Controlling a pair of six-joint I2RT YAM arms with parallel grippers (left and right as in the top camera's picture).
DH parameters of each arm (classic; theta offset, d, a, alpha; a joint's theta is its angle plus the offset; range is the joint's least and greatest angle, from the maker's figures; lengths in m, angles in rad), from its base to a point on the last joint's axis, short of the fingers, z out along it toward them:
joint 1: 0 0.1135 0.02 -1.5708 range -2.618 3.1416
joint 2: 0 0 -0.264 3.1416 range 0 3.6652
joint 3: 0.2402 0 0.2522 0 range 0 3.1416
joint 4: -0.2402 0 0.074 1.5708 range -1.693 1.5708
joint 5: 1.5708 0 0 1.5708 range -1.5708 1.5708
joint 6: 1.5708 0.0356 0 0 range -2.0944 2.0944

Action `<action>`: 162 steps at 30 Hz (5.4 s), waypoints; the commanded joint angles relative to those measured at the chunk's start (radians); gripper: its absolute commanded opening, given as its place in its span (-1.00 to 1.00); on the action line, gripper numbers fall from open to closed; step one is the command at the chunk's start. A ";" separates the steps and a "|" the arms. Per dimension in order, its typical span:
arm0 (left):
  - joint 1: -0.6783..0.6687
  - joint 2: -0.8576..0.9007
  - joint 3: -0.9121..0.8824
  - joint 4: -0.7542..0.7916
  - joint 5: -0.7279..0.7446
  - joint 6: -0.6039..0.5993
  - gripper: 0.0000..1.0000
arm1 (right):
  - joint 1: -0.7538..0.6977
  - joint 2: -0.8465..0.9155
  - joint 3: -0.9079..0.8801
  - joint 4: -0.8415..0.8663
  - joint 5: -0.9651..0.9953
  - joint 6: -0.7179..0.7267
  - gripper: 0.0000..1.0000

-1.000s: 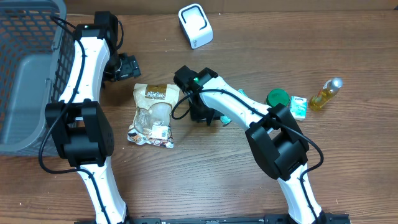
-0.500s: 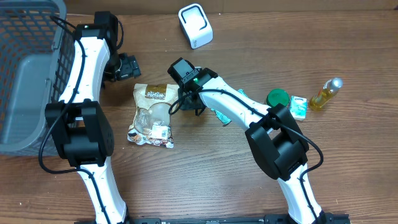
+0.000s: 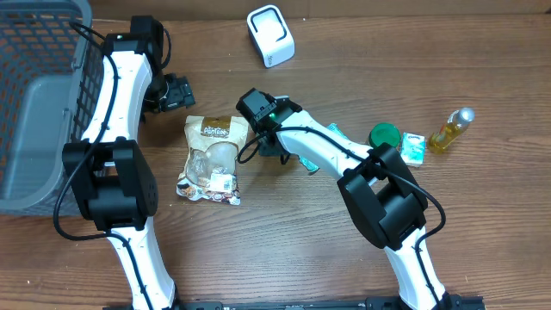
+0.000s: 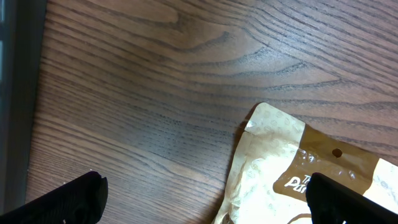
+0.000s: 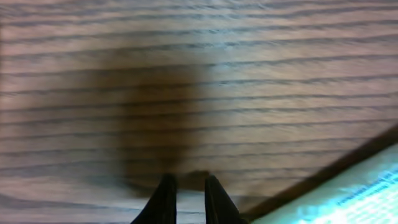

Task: Scan the item barcode

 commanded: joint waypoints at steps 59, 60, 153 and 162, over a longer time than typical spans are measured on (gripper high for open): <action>0.005 0.000 0.011 -0.002 -0.012 0.008 1.00 | -0.290 0.002 -0.012 -0.238 -0.202 0.116 -0.17; 0.005 0.000 0.011 -0.002 -0.012 0.008 1.00 | -0.290 0.002 -0.004 -0.237 -0.227 0.096 -0.18; 0.005 0.000 0.011 -0.002 -0.012 0.008 1.00 | -0.012 0.060 0.010 0.343 -0.391 -0.148 0.01; 0.005 0.000 0.011 -0.002 -0.012 0.008 1.00 | -0.132 0.051 0.011 0.178 -0.392 -0.074 0.01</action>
